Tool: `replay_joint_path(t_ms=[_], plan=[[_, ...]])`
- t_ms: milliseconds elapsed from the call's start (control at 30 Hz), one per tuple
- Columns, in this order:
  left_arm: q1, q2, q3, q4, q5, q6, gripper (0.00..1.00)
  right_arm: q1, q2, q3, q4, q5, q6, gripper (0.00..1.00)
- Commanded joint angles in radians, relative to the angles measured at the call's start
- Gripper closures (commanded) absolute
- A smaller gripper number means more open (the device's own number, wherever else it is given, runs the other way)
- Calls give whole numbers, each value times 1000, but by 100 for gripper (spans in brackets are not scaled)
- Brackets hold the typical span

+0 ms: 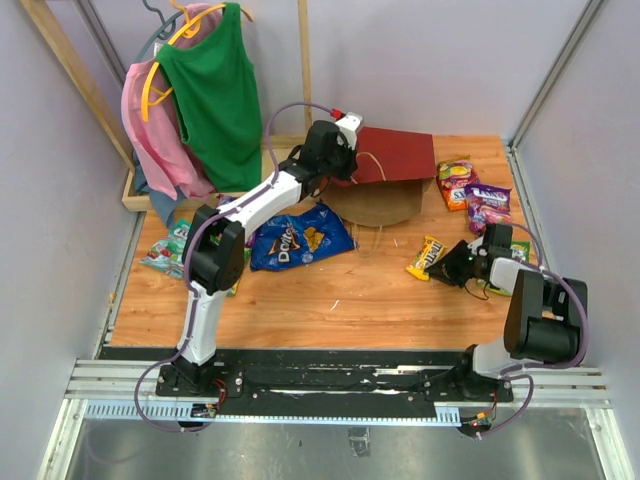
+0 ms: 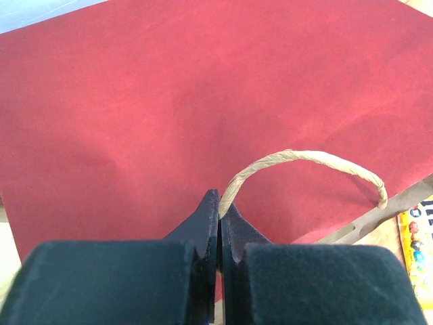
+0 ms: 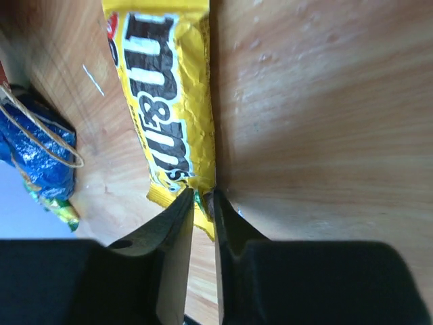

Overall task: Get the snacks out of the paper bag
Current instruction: Place the snack at the center of the board.

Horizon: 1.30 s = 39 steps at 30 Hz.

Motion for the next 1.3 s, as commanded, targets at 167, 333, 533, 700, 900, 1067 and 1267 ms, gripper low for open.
replay_joint_path(t_ms=[167, 333, 533, 700, 900, 1067, 1267], plan=[[14, -51, -7, 20, -1, 8, 99, -1, -225, 87, -205, 319, -181, 37], [14, -51, 1, 18, 3, -3, 100, 180, -305, 131, -246, 533, -250, 46], [14, -44, 13, 9, -6, -17, 99, 369, -224, 144, -152, 560, -234, 67], [15, -49, 10, 0, -12, -19, 99, 421, -155, 146, -105, 546, -196, 79], [16, -52, 3, 6, -12, -24, 99, 421, -133, 109, -88, 595, -200, 83], [16, -55, -1, 7, -16, -25, 99, 367, -80, 106, -69, 570, -231, 83], [16, -63, -14, 8, -35, -20, 100, 316, 4, 130, -71, 540, -268, 83]])
